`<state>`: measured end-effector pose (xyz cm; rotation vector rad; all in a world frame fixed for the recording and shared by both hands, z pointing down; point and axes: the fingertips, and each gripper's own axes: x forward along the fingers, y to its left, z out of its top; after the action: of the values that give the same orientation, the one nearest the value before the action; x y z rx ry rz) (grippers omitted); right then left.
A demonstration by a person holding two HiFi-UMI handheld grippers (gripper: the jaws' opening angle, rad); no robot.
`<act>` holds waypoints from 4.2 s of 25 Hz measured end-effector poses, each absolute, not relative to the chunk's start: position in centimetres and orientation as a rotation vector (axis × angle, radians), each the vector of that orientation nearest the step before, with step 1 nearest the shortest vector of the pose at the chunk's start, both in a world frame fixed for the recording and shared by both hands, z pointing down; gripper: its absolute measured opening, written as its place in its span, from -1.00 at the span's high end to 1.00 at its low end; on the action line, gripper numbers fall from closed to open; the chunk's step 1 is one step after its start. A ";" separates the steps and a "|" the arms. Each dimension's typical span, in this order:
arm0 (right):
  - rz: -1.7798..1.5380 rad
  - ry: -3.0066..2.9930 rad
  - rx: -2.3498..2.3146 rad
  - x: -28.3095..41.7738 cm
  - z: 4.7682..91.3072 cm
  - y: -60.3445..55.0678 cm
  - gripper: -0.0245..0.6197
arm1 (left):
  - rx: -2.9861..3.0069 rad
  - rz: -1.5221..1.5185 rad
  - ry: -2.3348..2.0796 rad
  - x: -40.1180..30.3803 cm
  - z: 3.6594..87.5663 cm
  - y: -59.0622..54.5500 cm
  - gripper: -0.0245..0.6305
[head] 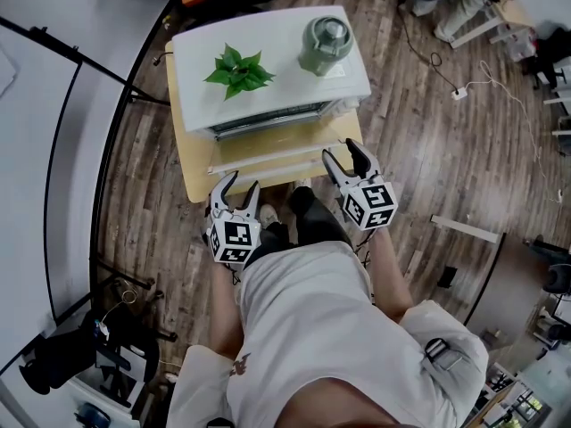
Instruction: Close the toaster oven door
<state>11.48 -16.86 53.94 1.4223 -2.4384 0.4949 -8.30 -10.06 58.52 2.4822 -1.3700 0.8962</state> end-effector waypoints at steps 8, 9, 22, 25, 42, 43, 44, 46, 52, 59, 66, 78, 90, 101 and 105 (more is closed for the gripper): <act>0.248 -2.470 1.266 9.3 52.1 -15.7 0.10 | 2.476 0.878 -1.382 -8.5 57.8 -10.7 0.33; 0.229 -2.472 1.247 9.0 52.1 -15.6 0.10 | 2.475 0.873 -1.385 -8.5 57.7 -10.8 0.33; 0.040 -2.414 1.030 6.6 52.8 -14.9 0.12 | 2.478 0.828 -1.398 -8.8 56.6 -12.3 0.31; 0.026 -2.404 1.003 6.2 53.2 -14.9 0.12 | 2.479 0.817 -1.405 -8.9 56.4 -12.7 0.31; 0.010 -2.388 0.974 5.4 54.0 -16.7 0.17 | 2.486 0.772 -1.413 -9.3 55.1 -14.8 0.30; 0.008 -2.388 0.976 5.4 53.9 -16.8 0.18 | 2.487 0.770 -1.413 -9.3 55.0 -14.9 0.30; 0.006 -2.388 0.978 5.4 53.8 -16.9 0.18 | 2.488 0.768 -1.413 -9.3 55.0 -15.0 0.29; 0.004 -2.388 0.983 5.4 53.8 -17.1 0.18 | 2.490 0.764 -1.414 -9.4 54.9 -15.2 0.30; 0.000 -2.395 1.002 5.4 53.5 -17.9 0.22 | 2.485 0.759 -1.414 -9.5 54.7 -15.7 0.29; -0.006 -2.398 1.009 5.2 53.4 -18.6 0.22 | 2.497 0.746 -1.421 -9.6 54.5 -16.5 0.29; -0.012 -2.401 1.014 5.1 53.0 -19.1 0.23 | 2.500 0.736 -1.426 -9.8 54.0 -17.0 0.29; -0.020 -2.404 1.018 5.1 52.7 -20.1 0.25 | 2.516 0.725 -1.435 -9.8 53.2 -18.1 0.28; -0.027 -2.405 1.019 4.9 52.5 -20.9 0.26 | 2.518 0.716 -1.443 -10.0 53.0 -19.0 0.28; -0.030 -2.409 1.020 4.8 52.3 -21.4 0.28 | 2.516 0.708 -1.449 -10.1 52.8 -19.5 0.27; -0.030 -2.410 1.019 4.8 52.4 -21.5 0.28 | 2.514 0.705 -1.450 -10.1 52.9 -19.5 0.27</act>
<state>4.78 -21.51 52.43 1.0186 -2.4097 -0.0301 -10.12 -19.51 52.88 2.5138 -1.4504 0.7055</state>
